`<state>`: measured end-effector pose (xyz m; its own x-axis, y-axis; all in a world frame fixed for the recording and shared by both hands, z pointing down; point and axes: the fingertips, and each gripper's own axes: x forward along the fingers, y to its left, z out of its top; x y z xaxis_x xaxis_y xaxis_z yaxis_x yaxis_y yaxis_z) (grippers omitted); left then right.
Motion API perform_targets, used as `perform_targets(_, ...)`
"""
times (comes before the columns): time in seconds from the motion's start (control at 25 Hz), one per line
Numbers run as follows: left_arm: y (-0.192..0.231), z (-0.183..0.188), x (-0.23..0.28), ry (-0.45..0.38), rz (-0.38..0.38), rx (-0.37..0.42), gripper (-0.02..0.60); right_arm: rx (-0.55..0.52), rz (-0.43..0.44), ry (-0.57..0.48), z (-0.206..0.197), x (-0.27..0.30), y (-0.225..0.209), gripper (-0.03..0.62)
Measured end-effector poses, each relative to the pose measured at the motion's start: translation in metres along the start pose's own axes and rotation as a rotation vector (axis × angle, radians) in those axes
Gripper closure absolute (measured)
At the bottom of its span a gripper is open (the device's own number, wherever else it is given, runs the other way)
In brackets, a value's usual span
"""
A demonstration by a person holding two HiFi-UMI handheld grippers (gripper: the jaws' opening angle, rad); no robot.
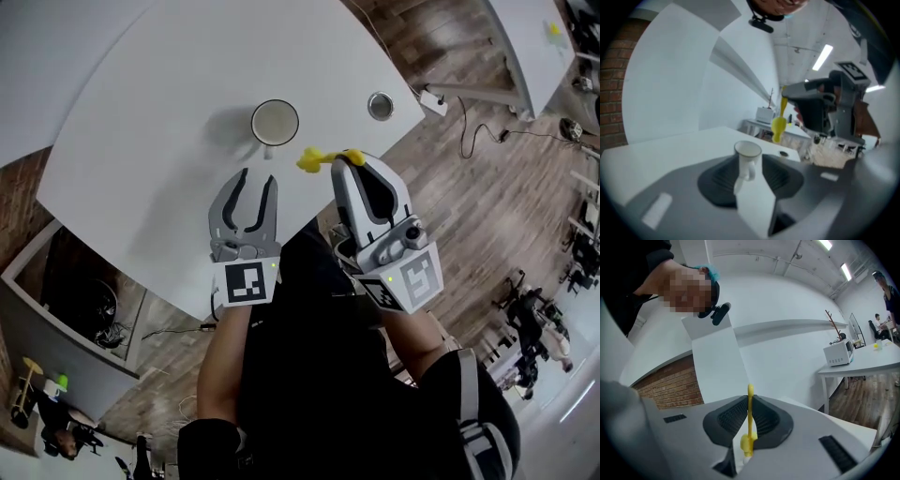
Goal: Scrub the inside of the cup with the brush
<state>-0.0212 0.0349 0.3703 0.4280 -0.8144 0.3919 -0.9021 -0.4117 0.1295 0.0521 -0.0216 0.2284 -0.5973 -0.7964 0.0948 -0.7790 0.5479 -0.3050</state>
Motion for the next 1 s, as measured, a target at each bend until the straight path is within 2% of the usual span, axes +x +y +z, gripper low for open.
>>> perform_targets(0.12, -0.007, -0.019, 0.018, 0.027, -0.011, -0.036, 0.442, 0.007, -0.013, 0.005, -0.020, -0.008, -0.009, 0.564)
perform_targets(0.2, -0.009, -0.029, 0.029, 0.050, -0.011, -0.030, 0.442, 0.009, -0.012, 0.005, -0.026, -0.006, -0.015, 0.563)
perform_targets(0.32, -0.011, -0.034, 0.048, 0.069, -0.017, 0.071, 0.442, 0.009, -0.007, 0.014, -0.033, 0.005, -0.026, 0.563)
perform_targets(0.4, -0.012, -0.037, 0.052, 0.083, -0.023, 0.107, 0.442, 0.015, -0.007, 0.016, -0.037, 0.008, -0.028, 0.565)
perform_targets(0.56, -0.010, -0.040, 0.058, 0.090, -0.008, 0.108, 0.453, 0.024, -0.006, 0.015, -0.048, 0.014, -0.031, 0.564)
perform_targets(0.72, -0.012, -0.042, 0.057, 0.102, -0.010, 0.108, 0.508, 0.022, -0.005, 0.008, -0.056, 0.018, -0.030, 0.565)
perform_targets(1.0, -0.011, -0.044, 0.058, 0.100, 0.002, 0.076, 0.517, 0.010, 0.033, 0.033, -0.065, 0.025, -0.023, 0.565)
